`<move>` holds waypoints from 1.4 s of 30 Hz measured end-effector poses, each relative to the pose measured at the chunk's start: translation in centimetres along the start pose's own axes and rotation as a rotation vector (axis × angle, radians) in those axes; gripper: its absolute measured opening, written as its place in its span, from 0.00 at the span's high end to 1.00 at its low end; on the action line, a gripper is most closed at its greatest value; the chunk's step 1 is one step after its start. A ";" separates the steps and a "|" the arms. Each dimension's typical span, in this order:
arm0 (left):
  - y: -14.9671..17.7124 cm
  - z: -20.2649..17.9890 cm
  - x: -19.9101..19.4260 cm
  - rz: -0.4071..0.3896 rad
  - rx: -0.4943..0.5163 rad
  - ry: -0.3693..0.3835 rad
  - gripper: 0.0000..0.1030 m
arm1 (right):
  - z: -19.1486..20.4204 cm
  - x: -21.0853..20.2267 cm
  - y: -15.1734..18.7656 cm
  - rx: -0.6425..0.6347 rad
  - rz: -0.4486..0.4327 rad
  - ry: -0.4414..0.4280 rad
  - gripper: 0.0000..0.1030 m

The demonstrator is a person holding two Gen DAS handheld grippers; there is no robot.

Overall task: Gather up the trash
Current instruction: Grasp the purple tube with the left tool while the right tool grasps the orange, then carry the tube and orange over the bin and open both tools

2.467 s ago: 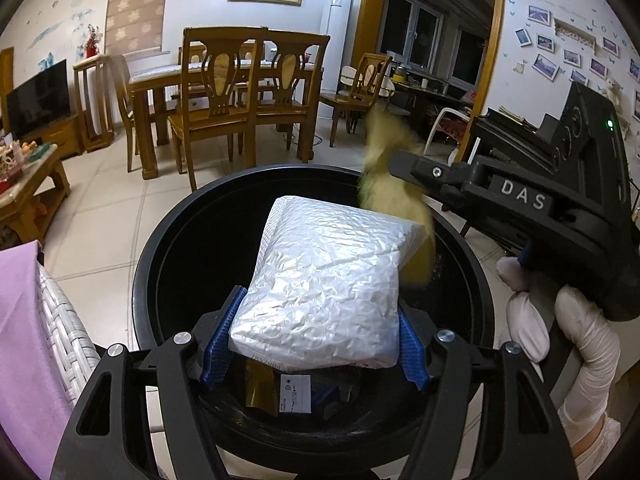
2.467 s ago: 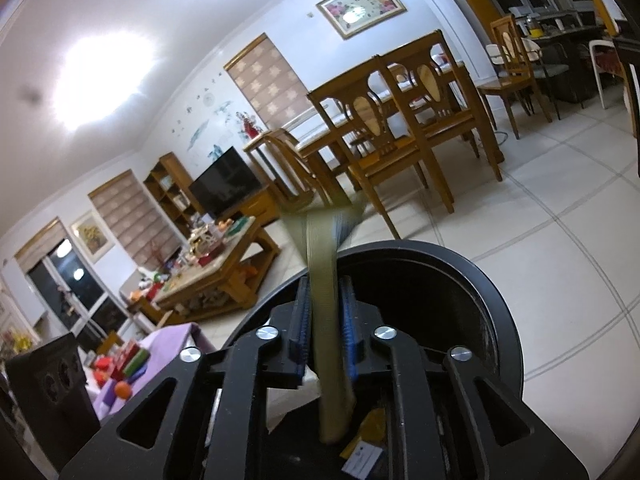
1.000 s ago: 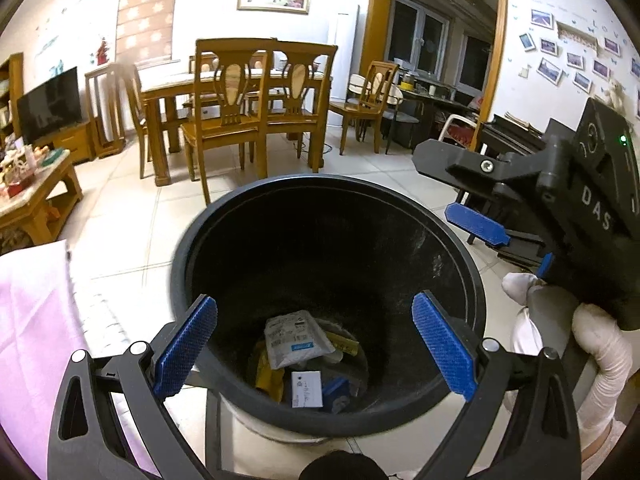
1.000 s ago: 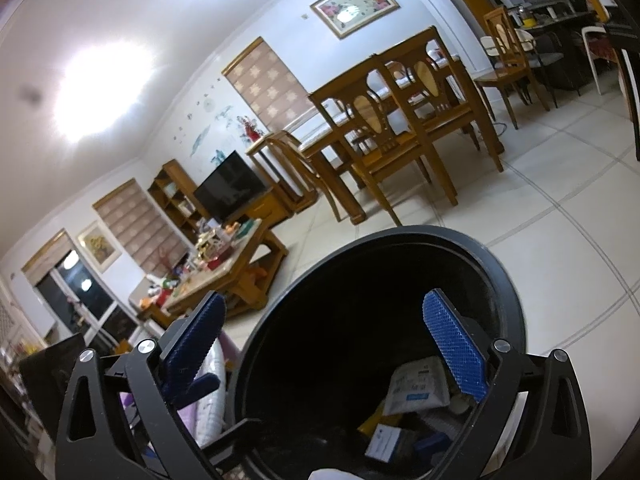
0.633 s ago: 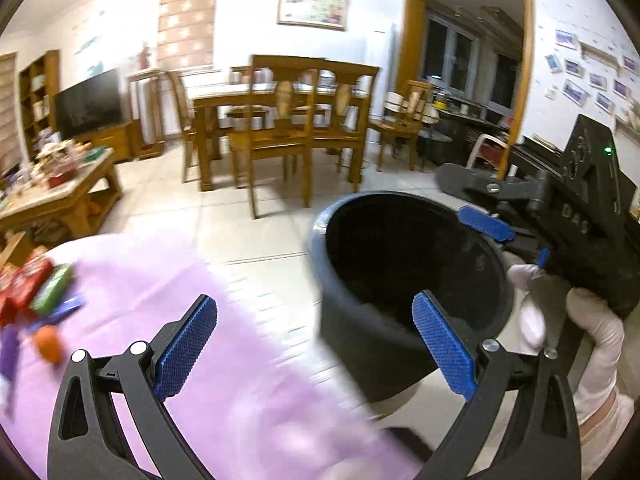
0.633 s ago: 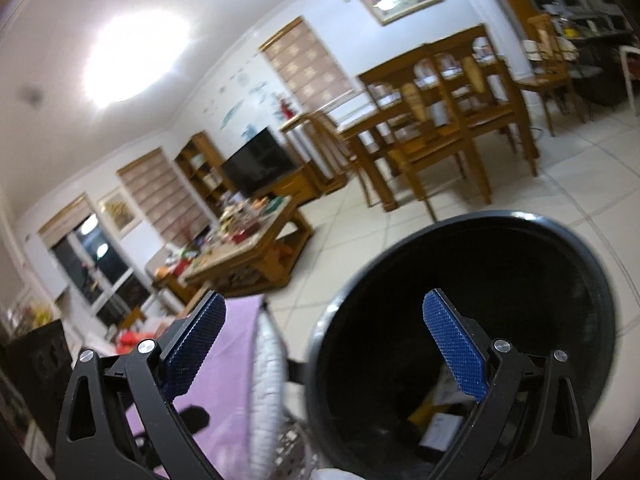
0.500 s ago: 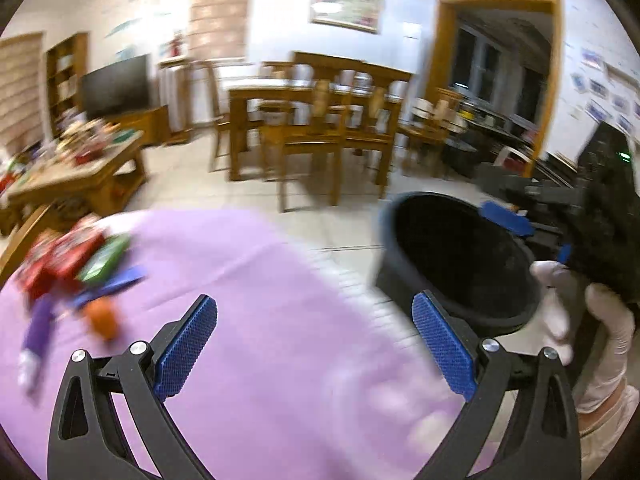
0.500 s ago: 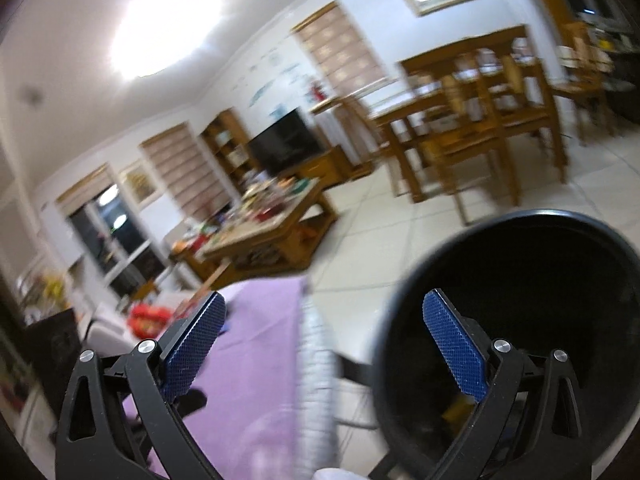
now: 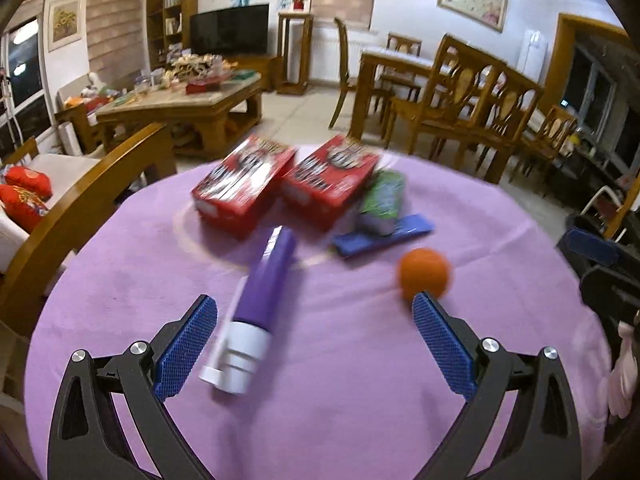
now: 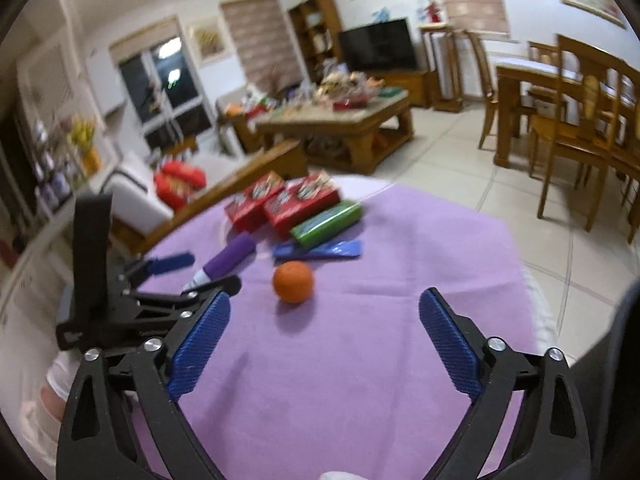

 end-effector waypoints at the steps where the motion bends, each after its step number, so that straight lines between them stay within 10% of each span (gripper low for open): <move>1: 0.2 0.4 0.6 0.024 0.002 -0.005 0.06 | 0.5 0.9 -0.2 -0.008 0.015 0.004 0.13; 11: 0.4 3.1 1.0 0.046 -0.055 -0.006 0.71 | 1.8 7.4 -0.6 -0.069 0.135 0.049 0.22; 19: 0.3 3.2 0.5 0.022 -0.065 0.029 0.73 | 1.8 10.5 -0.3 -0.091 0.176 0.069 0.31; 24: 0.2 3.6 0.4 0.012 -0.089 0.033 0.75 | 1.8 11.8 0.2 -0.124 0.196 0.085 0.63; 42: 0.1 0.7 -1.0 -0.045 -0.078 0.140 0.76 | -1.4 -0.6 0.4 0.117 -0.006 -0.060 0.65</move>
Point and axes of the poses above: each gripper's, at about its wrist camera, not at the fingertips, and x roughly the way its jaws point, z to its left, y to its underside, the point moved 5 cm from there along x, roughly the way its jaws point, and after that the axes turned 9 degrees about -z, right-handed, at the moved point
